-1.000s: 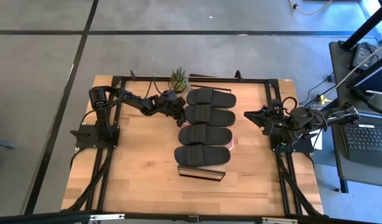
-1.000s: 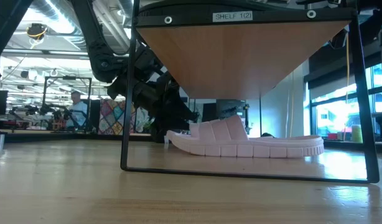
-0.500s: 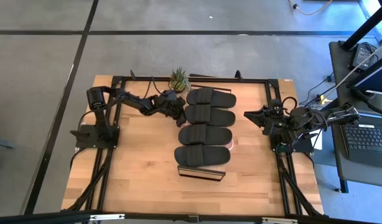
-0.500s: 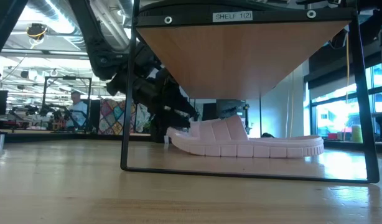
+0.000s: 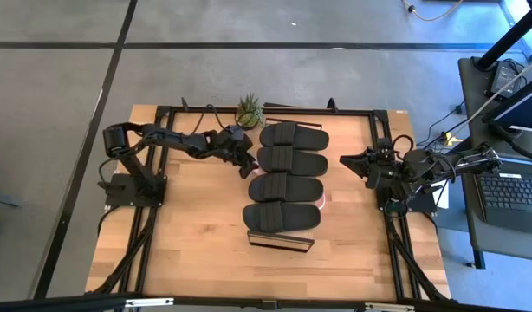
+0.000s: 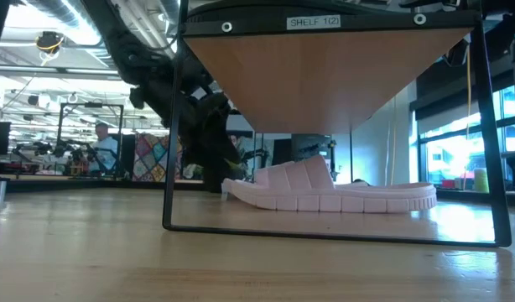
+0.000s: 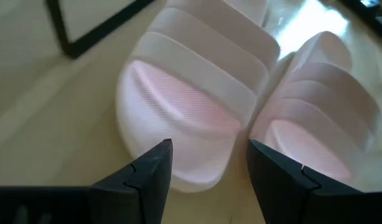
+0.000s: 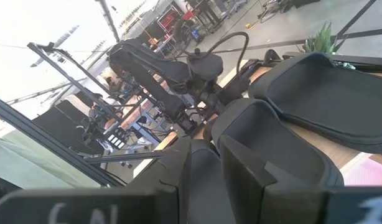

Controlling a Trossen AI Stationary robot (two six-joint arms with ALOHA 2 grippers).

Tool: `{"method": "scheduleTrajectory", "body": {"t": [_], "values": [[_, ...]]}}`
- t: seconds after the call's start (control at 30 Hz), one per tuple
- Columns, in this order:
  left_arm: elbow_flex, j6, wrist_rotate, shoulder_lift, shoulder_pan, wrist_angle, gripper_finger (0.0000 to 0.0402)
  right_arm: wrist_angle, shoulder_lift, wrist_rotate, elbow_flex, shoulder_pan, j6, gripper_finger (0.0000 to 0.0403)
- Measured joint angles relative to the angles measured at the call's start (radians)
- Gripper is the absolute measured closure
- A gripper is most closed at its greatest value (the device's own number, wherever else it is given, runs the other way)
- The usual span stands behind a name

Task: Pick and place slides into the shelf
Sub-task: Put the pink slipper under the shelf

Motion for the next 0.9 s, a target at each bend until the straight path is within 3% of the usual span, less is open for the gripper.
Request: {"method": "scheduleTrajectory", "body": {"t": [0.23,0.43,0.63,0.9], "values": [[0.0,0.032,-0.099,-0.076,-0.005,-0.171,0.0205,-0.002,0.0,0.0,0.0,0.0,0.001,0.0316],[0.0,0.085,-0.26,-0.085,-0.037,-0.345,0.0205,-0.013,0.0,0.0,0.0,0.0,0.0,0.0316],[0.001,0.08,-0.357,-0.07,-0.083,-0.295,0.0205,-0.02,0.0,0.0,0.0,0.0,-0.002,0.0316],[0.001,0.078,-0.379,-0.068,-0.097,-0.215,0.0205,-0.02,0.0,0.0,0.0,0.0,0.0,0.0316]]}}
